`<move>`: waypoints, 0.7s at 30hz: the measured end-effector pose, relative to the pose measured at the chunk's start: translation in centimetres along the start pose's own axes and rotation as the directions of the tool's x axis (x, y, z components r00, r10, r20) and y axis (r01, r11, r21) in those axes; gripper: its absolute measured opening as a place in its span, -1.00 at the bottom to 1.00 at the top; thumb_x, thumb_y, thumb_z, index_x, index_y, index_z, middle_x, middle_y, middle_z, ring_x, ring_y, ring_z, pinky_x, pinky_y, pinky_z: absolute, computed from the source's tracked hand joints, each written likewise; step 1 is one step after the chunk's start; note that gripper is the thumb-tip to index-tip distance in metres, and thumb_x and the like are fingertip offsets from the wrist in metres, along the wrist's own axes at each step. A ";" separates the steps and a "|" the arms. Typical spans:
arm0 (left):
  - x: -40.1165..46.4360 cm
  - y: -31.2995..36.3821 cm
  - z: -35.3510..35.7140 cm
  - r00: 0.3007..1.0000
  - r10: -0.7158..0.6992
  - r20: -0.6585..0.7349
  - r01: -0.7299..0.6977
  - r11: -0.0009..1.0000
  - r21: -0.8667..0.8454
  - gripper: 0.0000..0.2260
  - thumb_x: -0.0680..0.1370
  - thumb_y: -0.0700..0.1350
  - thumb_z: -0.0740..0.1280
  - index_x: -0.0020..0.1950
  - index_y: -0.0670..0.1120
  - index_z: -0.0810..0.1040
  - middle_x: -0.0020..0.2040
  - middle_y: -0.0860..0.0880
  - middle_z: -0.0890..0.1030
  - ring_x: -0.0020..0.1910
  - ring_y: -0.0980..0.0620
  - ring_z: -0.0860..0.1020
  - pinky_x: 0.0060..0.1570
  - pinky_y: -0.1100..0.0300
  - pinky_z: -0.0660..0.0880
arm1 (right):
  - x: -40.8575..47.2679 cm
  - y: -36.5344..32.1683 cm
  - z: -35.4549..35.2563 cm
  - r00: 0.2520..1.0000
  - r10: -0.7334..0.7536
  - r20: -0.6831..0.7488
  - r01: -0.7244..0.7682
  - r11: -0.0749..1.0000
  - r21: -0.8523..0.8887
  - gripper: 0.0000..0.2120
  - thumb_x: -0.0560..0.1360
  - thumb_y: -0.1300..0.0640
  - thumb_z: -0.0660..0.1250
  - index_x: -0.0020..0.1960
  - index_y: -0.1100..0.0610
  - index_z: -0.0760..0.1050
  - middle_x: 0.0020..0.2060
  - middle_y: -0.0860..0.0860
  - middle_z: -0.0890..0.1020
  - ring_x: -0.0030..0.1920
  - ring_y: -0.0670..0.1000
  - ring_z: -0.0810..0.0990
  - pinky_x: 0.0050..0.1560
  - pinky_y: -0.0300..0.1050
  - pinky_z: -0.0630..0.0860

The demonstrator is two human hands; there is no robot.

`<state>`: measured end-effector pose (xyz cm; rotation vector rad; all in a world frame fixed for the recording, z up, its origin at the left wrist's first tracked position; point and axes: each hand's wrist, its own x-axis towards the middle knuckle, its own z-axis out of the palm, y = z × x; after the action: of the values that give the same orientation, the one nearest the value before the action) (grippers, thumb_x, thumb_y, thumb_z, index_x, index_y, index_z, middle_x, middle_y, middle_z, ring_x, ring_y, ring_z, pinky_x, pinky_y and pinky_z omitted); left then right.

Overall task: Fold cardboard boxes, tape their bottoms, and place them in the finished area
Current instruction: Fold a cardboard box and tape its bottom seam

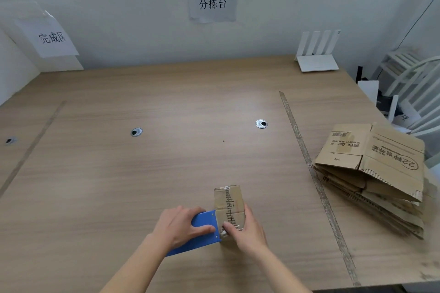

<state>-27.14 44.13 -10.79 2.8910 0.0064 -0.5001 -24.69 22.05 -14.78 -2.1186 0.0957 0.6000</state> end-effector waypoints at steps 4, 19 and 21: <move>-1.1 -2.7 -0.7 0.999 -0.017 0.032 0.017 1.000 -0.015 -0.35 0.33 0.62 0.06 0.31 0.37 0.43 0.02 0.23 0.65 -0.04 0.10 0.58 -0.20 0.14 0.38 | 0.1 -0.2 0.0 1.000 0.001 0.015 -0.001 1.000 -0.017 -0.36 0.40 -0.15 0.48 0.42 -0.23 0.32 0.02 -0.32 0.59 0.10 -0.12 0.58 0.07 -0.20 0.45; 0.0 -0.4 2.7 0.989 -0.130 -0.069 0.143 0.957 0.251 -0.48 0.49 0.45 0.13 0.05 0.04 0.52 -0.10 0.01 0.66 -0.09 -0.08 0.63 -0.28 0.06 0.35 | 0.1 -0.3 0.0 0.999 -0.035 0.023 0.036 0.999 -0.034 -0.39 0.43 -0.14 0.49 0.42 -0.15 0.36 0.11 -0.25 0.60 0.13 -0.13 0.59 0.18 -0.17 0.50; -0.5 -1.5 3.3 0.970 -0.206 -0.130 0.225 0.962 0.155 -0.47 0.50 0.47 0.10 0.14 0.10 0.53 -0.12 0.03 0.65 -0.10 -0.06 0.63 -0.28 0.10 0.34 | -0.3 -0.3 -0.1 0.999 -0.041 0.023 0.042 0.998 -0.051 -0.33 0.44 -0.15 0.47 0.48 -0.14 0.30 0.24 -0.23 0.59 0.16 -0.12 0.60 0.27 -0.09 0.50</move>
<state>-28.79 44.96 -13.94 3.0991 0.3152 -0.3894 -24.84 22.08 -14.35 -2.1580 0.0242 0.6065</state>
